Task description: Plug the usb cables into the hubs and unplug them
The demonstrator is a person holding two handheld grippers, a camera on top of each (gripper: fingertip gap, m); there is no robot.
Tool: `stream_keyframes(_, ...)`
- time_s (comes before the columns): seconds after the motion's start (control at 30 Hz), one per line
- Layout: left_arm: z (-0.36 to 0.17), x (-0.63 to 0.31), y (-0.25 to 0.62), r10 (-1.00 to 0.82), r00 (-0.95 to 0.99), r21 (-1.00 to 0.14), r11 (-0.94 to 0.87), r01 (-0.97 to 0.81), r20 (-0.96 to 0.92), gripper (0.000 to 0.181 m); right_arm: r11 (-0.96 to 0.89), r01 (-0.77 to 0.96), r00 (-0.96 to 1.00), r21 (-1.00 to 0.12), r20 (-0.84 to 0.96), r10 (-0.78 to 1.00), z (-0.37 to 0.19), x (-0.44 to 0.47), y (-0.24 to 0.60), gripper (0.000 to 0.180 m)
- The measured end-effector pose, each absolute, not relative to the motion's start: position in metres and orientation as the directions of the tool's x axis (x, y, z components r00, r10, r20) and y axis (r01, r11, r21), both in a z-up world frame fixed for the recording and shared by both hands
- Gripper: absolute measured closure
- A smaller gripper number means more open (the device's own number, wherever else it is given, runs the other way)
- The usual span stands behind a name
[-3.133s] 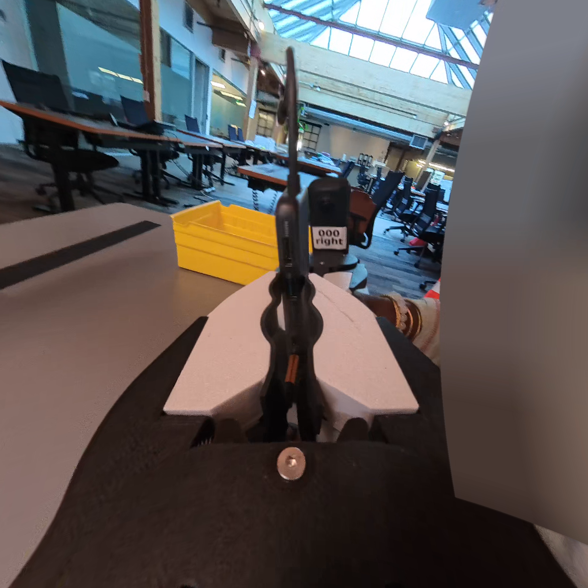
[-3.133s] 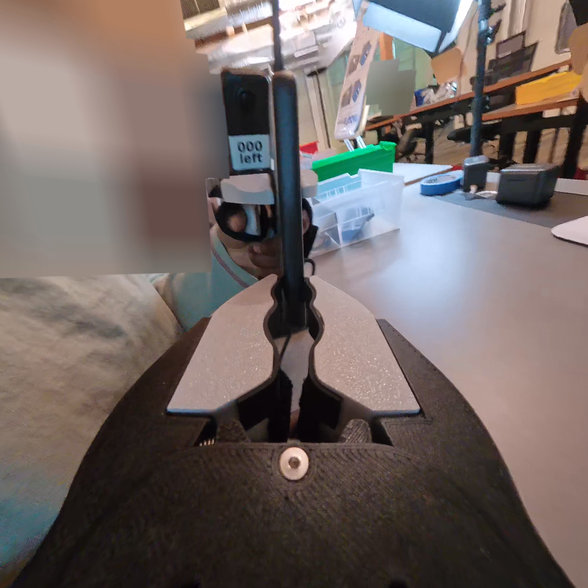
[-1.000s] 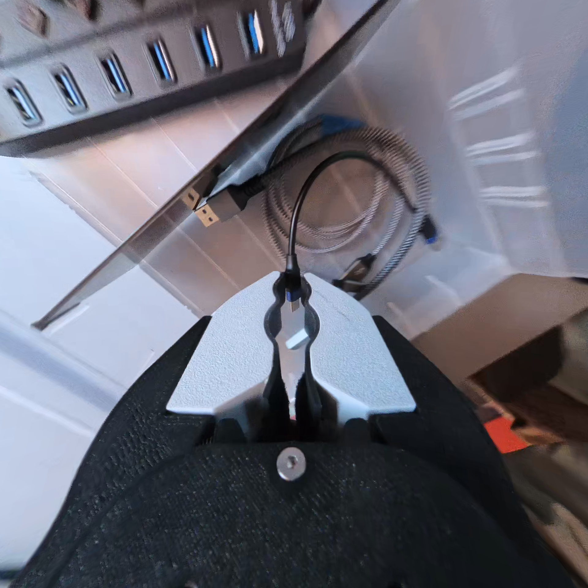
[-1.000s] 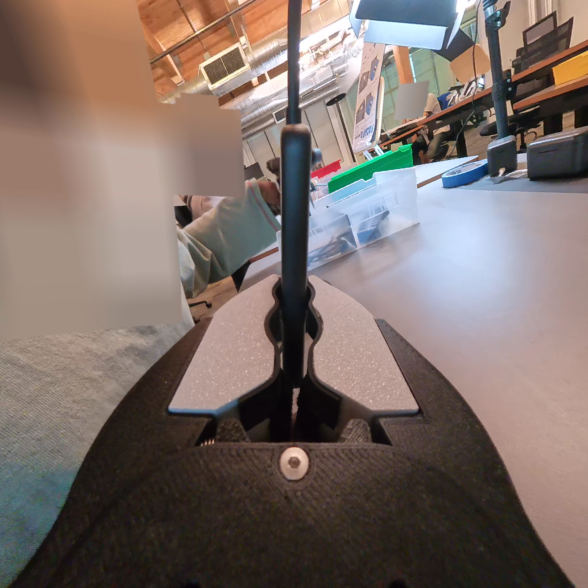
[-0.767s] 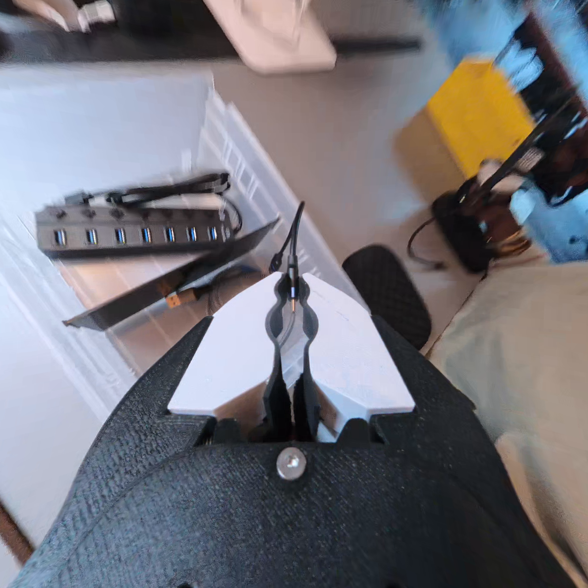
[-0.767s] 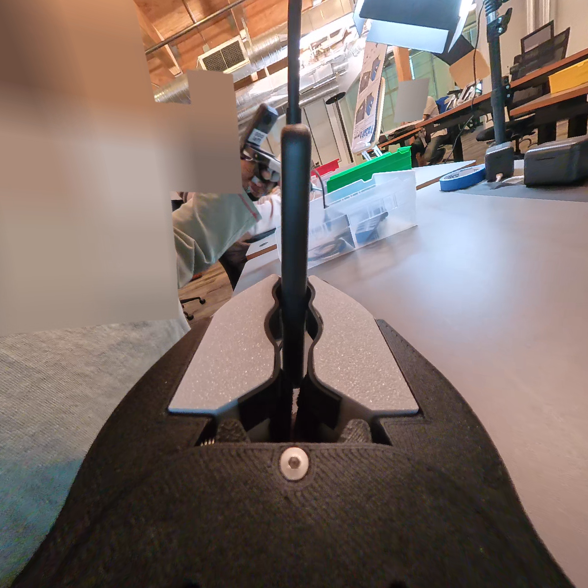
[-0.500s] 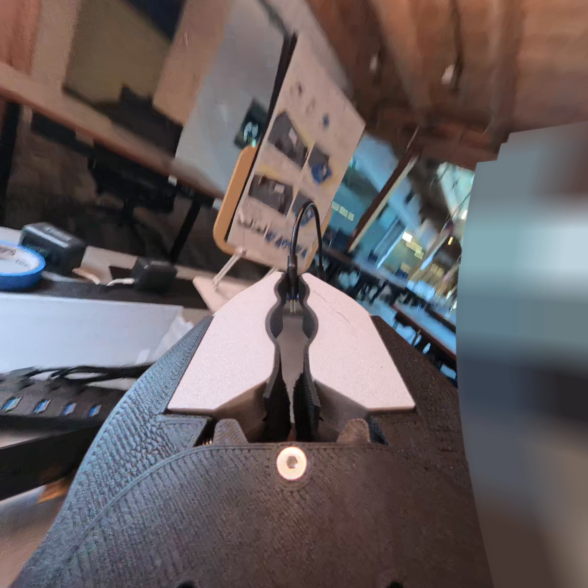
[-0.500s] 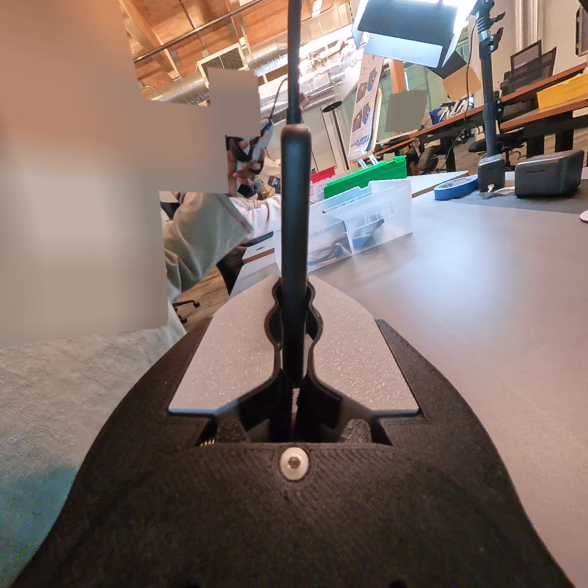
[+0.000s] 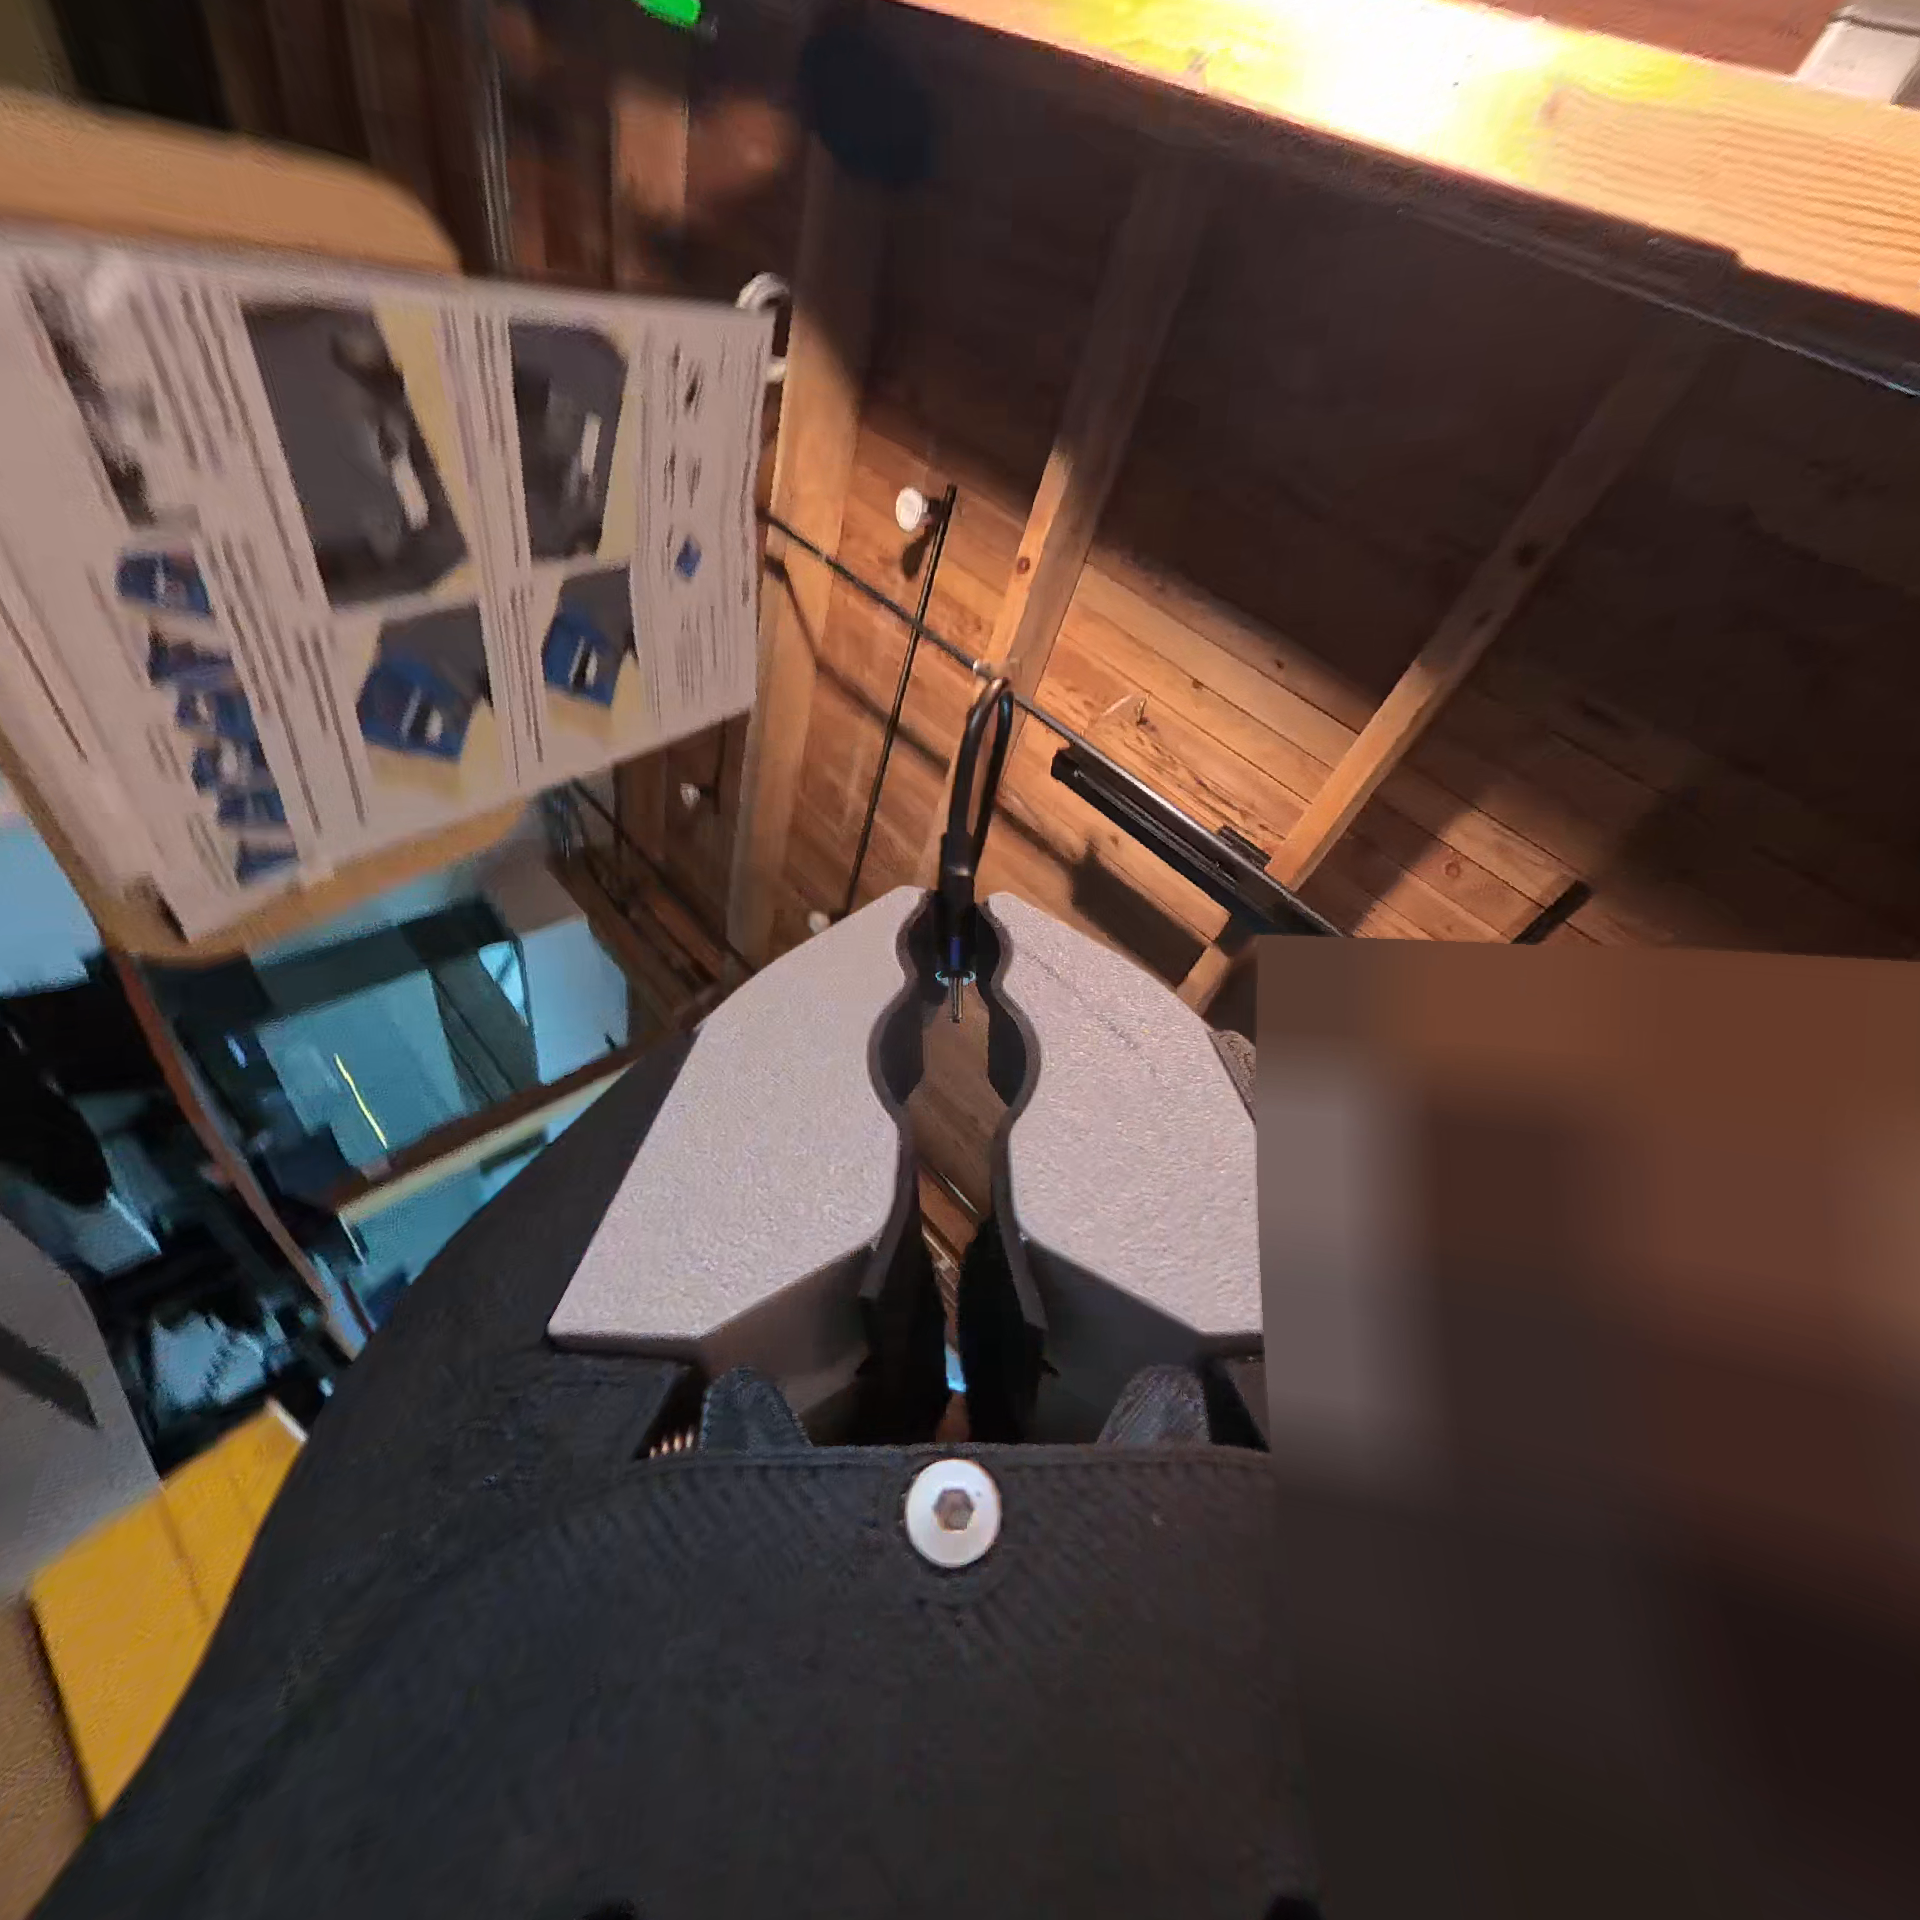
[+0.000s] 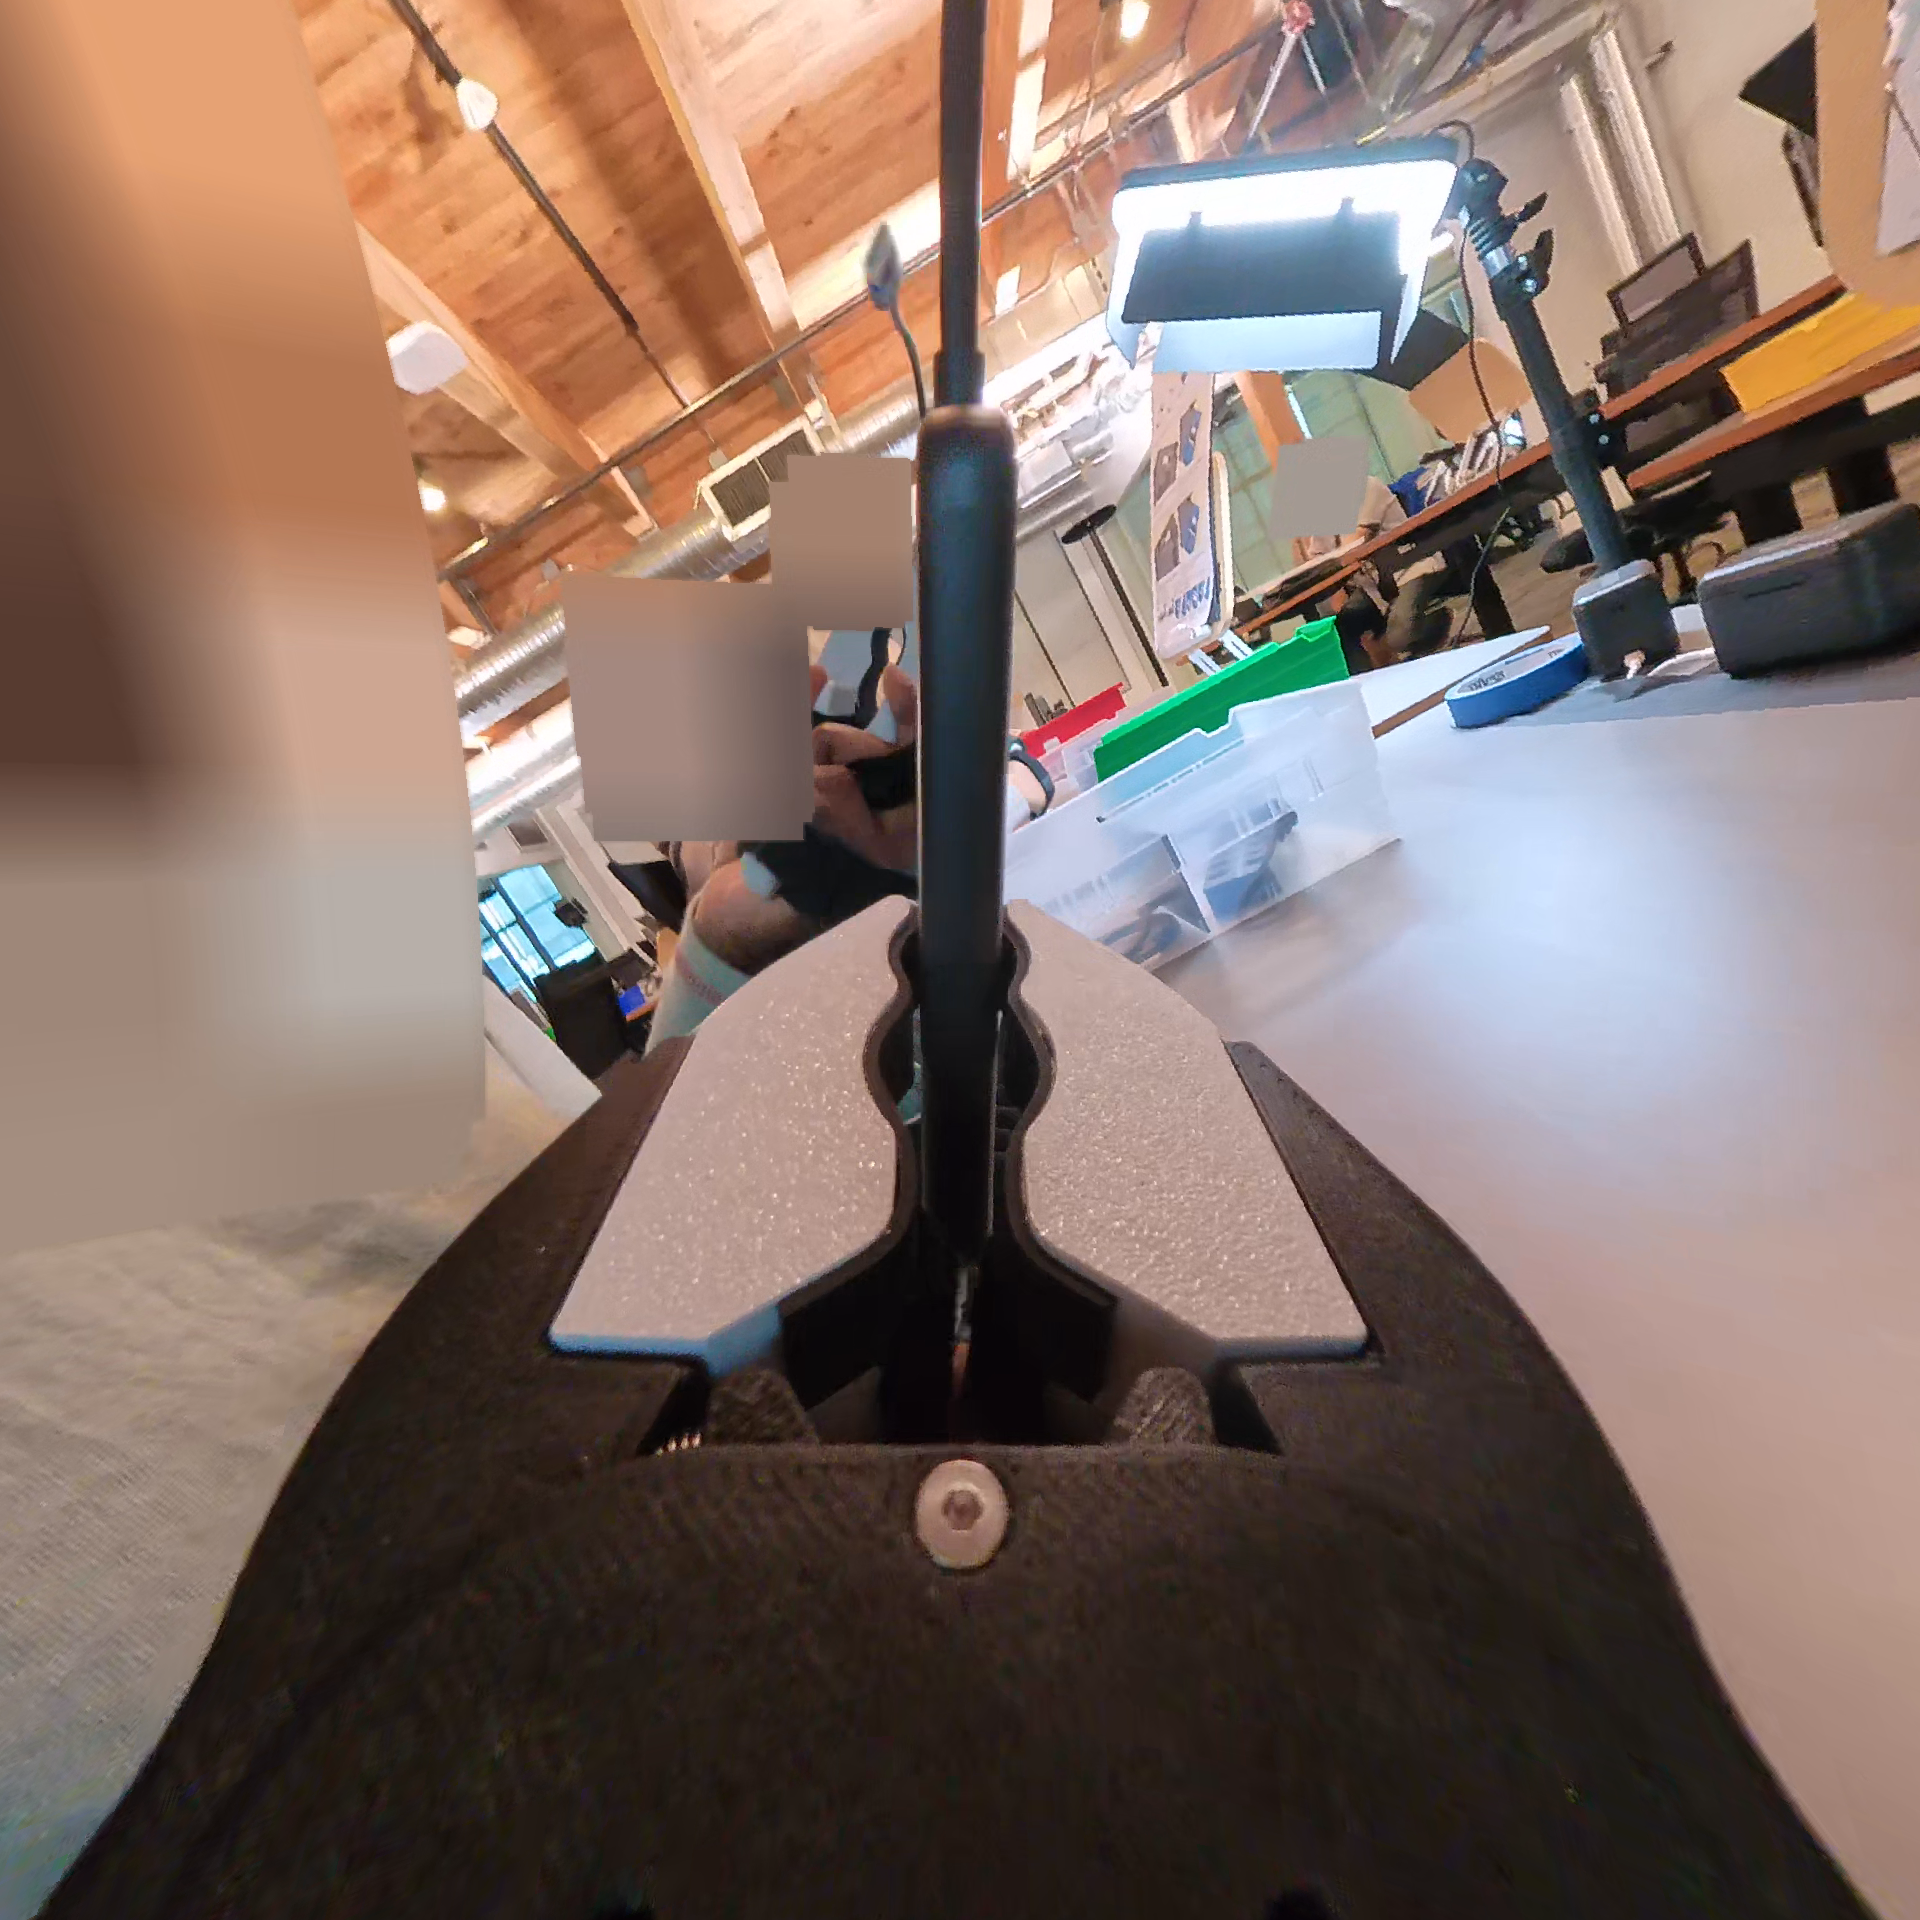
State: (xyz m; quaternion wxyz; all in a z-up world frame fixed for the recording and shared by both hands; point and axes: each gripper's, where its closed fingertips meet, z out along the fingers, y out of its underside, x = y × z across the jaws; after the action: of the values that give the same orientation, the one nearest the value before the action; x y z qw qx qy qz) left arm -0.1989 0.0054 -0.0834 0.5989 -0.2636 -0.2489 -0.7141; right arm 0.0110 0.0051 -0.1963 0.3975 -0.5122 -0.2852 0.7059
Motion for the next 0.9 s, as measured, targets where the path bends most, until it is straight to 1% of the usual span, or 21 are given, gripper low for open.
stream_keyframes(0.07,-0.089,-0.169,0.009,-0.691,-0.206,0.048,-0.241,0.969,0.692,0.174,-0.560,-0.265,-0.150,-0.785,-0.540,0.828,-0.200,0.013,0.004,0.167)
stream_keyframes(0.1,-0.094,-0.158,0.011,-0.674,-0.204,0.028,-0.262,0.965,0.710,0.174,-0.579,-0.258,-0.136,-0.774,-0.564,0.815,-0.203,0.014,0.003,0.167)
stream_keyframes(0.17,-0.114,-0.139,0.019,-0.605,-0.127,-0.075,-0.297,0.952,0.786,0.174,-0.612,-0.236,-0.090,-0.755,-0.610,0.787,-0.212,0.018,0.003,0.167)
stream_keyframes(0.23,-0.139,-0.137,0.022,-0.532,-0.002,-0.196,-0.315,0.928,0.847,0.174,-0.630,-0.220,-0.038,-0.745,-0.638,0.769,-0.220,0.026,0.004,0.167)
stream_keyframes(0.27,-0.155,-0.143,0.024,-0.482,0.088,-0.255,-0.294,0.921,0.872,0.174,-0.632,-0.214,-0.009,-0.745,-0.645,0.764,-0.224,0.030,0.005,0.167)
stream_keyframes(0.3,-0.172,-0.152,0.025,-0.418,0.162,-0.289,-0.260,0.922,0.894,0.174,-0.630,-0.207,0.023,-0.749,-0.647,0.762,-0.228,0.034,0.006,0.167)
stream_keyframes(0.33,-0.187,-0.161,0.024,-0.354,0.193,-0.287,-0.236,0.929,0.915,0.174,-0.624,-0.200,0.051,-0.755,-0.644,0.763,-0.230,0.037,0.008,0.167)
stream_keyframes(0.4,-0.212,-0.167,0.018,-0.253,0.166,-0.224,-0.224,0.948,0.953,0.174,-0.615,-0.190,0.081,-0.765,-0.637,0.767,-0.233,0.041,0.009,0.167)
stream_keyframes(0.47,-0.234,-0.165,0.012,-0.165,0.167,-0.200,-0.212,0.957,0.972,0.174,-0.611,-0.179,0.091,-0.771,-0.632,0.770,-0.234,0.040,0.009,0.167)
stream_keyframes(0.63,-0.256,-0.150,0.000,-0.092,0.128,-0.147,-0.232,0.961,0.987,0.170,-0.604,-0.159,0.091,-0.781,-0.620,0.779,-0.237,0.035,0.011,0.167)
stream_keyframes(0.67,-0.257,-0.147,0.000,-0.084,0.119,-0.136,-0.239,0.961,0.989,0.168,-0.604,-0.159,0.088,-0.781,-0.621,0.779,-0.237,0.034,0.011,0.167)
stream_keyframes(0.73,-0.265,-0.140,-0.005,-0.046,0.099,-0.108,-0.285,0.952,0.994,0.152,-0.603,-0.162,0.084,-0.781,-0.619,0.780,-0.236,0.035,0.011,0.167)
stream_keyframes(0.77,-0.268,-0.136,-0.008,-0.033,0.091,-0.097,-0.316,0.944,0.995,0.148,-0.601,-0.165,0.083,-0.782,-0.618,0.782,-0.236,0.036,0.012,0.167)
stream_keyframes(0.83,-0.272,-0.131,-0.016,-0.019,0.099,-0.099,-0.363,0.926,0.995,0.141,-0.597,-0.172,0.082,-0.783,-0.616,0.784,-0.235,0.037,0.012,0.167)
stream_keyframes(0.87,-0.271,-0.131,-0.021,-0.030,0.128,-0.130,-0.380,0.916,0.991,0.140,-0.596,-0.175,0.078,-0.784,-0.614,0.785,-0.235,0.037,0.012,0.167)
stream_keyframes(0.9,-0.269,-0.131,-0.025,-0.047,0.189,-0.193,-0.394,0.899,0.981,0.139,-0.593,-0.179,0.076,-0.785,-0.612,0.788,-0.234,0.038,0.011,0.167)
